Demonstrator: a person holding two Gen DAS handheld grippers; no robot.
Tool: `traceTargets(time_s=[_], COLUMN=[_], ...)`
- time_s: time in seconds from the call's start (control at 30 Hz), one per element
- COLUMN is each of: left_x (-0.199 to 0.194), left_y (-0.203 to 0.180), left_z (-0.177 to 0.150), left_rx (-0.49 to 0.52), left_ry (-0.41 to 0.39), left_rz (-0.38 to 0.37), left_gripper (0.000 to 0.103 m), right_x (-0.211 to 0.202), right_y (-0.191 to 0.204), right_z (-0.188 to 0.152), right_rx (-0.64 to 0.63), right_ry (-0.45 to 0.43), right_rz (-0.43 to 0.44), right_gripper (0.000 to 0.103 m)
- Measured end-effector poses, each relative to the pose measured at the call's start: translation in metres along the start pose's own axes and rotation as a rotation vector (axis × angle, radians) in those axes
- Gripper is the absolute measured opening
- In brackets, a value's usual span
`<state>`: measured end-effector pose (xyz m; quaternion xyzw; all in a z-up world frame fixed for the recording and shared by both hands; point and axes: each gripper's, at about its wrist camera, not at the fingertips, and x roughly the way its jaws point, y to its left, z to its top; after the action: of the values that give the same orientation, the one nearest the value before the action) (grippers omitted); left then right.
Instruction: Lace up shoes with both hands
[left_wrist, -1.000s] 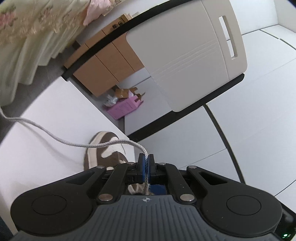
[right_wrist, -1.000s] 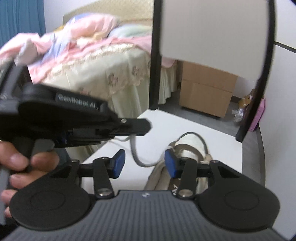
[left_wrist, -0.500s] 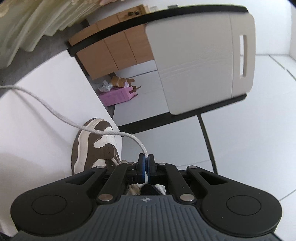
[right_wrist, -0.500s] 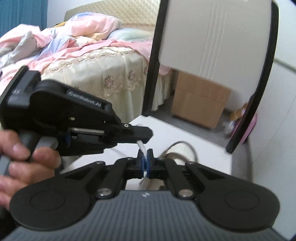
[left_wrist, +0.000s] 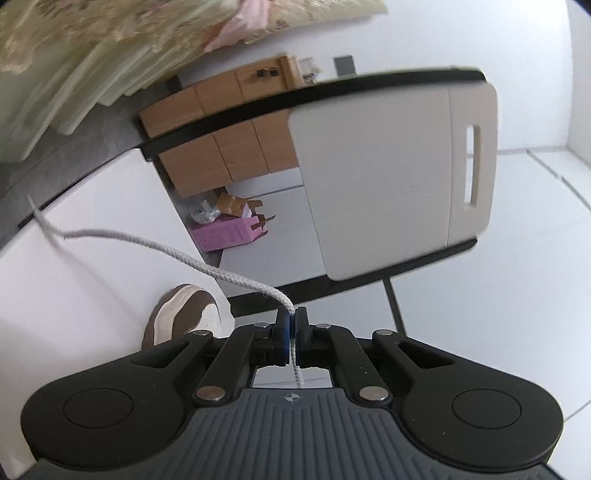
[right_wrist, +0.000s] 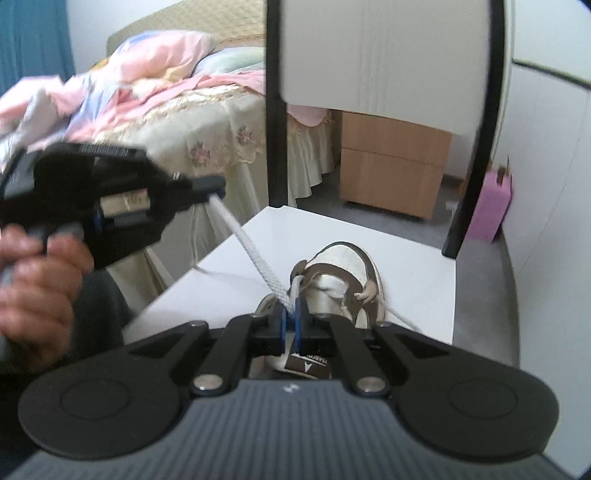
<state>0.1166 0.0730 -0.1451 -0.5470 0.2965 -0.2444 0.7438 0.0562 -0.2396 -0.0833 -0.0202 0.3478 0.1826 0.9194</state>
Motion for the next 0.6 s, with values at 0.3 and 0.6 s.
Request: traceTargets(time_s=[0.3,0.6], left_x=[0.011,0.010], left_y=[-0.002,0.001], left_z=[-0.006,-0.008], left_rx=[0.030,0.026], left_ry=[0.057,0.073], left_rz=[-0.013,-0.031], left_gripper=[0.002,0.002], right_x=[-0.002,0.032], right_y=[0.043,0.075], right_z=[0.027,0.039], right_rx=[-0.284,-0.373], right_ry=[-0.041,0.000], right_rz=[0.004,-0.020], right_gripper=[0.049,0.003])
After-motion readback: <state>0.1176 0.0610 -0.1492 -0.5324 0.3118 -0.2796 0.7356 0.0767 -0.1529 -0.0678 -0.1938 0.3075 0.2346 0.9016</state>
